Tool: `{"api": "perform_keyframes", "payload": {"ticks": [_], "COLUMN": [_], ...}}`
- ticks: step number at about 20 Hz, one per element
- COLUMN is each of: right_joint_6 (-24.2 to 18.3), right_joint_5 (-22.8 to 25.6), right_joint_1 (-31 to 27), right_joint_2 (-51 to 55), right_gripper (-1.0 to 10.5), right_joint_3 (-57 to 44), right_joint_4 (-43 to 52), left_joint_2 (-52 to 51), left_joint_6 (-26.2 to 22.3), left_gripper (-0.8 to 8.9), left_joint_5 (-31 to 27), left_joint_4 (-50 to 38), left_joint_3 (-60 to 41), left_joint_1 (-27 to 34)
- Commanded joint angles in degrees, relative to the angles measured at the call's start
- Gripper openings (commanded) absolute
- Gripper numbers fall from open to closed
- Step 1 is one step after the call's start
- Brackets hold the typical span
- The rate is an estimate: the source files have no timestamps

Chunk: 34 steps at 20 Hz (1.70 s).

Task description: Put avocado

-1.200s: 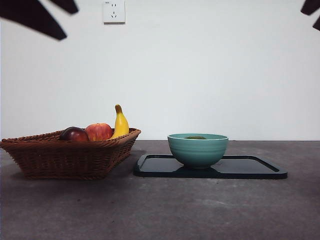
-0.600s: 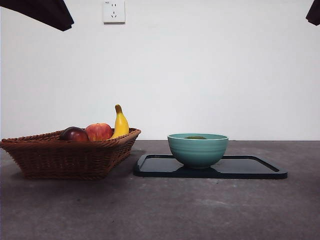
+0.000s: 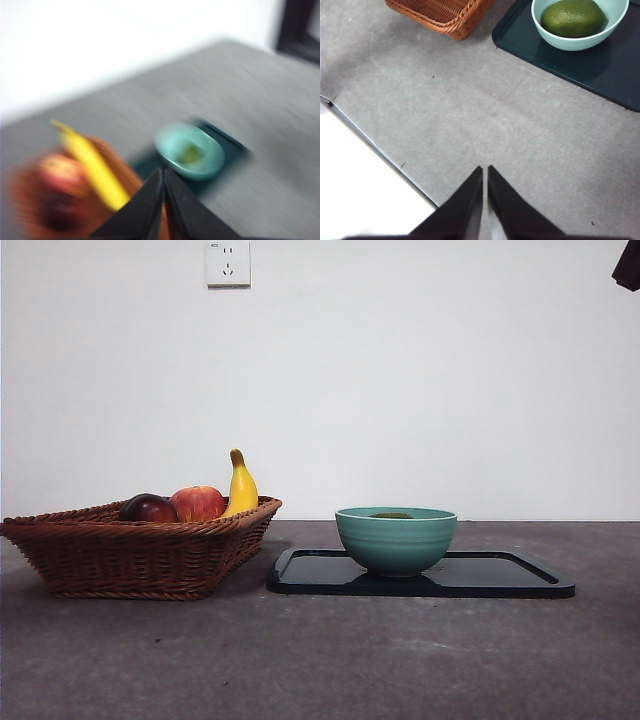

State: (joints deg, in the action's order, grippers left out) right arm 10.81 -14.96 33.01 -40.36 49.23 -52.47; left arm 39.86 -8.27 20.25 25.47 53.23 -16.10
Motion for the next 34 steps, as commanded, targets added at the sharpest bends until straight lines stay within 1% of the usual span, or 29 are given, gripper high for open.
{"api": "perform_keyframes", "payload": {"ticks": [1,3,5,6,11,14,21,26,28,30,32,34], "right_joint_6": [0.5,0.6,0.6,0.5,0.6,0.5,0.6,0.6,0.5,0.6,0.5,0.6], "right_joint_5": [0.0,0.0,0.0,0.0,0.0,0.0,0.0,0.0,0.0,0.0,0.0,0.0], "right_joint_1": [0.5,0.5,0.5,0.5,0.5,0.5,0.5,0.5,0.5,0.5,0.5,0.5], "right_joint_2": [-0.3,-0.3,-0.3,-0.3,-0.3,-0.3,-0.3,-0.3,-0.3,-0.3,-0.3,-0.3], "right_gripper": [0.1,0.1,0.1,0.1,0.1,0.1,0.1,0.1,0.1,0.1,0.1,0.1], "right_joint_3": [0.3,0.3,0.3,0.3,0.3,0.3,0.3,0.3,0.3,0.3,0.3,0.3], "right_joint_4": [0.4,0.4,0.4,0.4,0.4,0.4,0.4,0.4,0.4,0.4,0.4,0.4], "left_joint_2": [-5.5,-11.2,-16.8,-19.1,-29.5,-33.2,-39.4,-39.7,-39.7,-39.7,-39.7,-39.7], "left_joint_6": [-1.3,-1.2,-1.1,-0.9,3.8,6.2,6.7,7.7,8.8,8.9,9.9,9.9], "left_gripper": [0.09,0.09,0.09,0.10,0.10,0.09,0.09,0.09,0.09,0.09,0.09,0.09], "left_joint_5": [-4.0,-9.6,-13.3,-14.3,-15.0,-15.0,-15.4,-15.8,-15.8,-15.8,-15.8,-15.8], "left_joint_4": [-4.7,-8.7,-12.6,-14.2,-21.3,-21.0,-20.3,-18.9,-16.7,-14.8,-14.9,-14.8], "left_joint_3": [-4.0,-10.1,-17.1,-20.3,-36.7,-42.9,-50.0,-52.0,-52.6,-52.6,-52.6,-52.6], "left_joint_1": [8.3,13.5,16.8,17.8,20.6,20.6,20.6,20.6,20.6,20.6,20.6,20.6]}}
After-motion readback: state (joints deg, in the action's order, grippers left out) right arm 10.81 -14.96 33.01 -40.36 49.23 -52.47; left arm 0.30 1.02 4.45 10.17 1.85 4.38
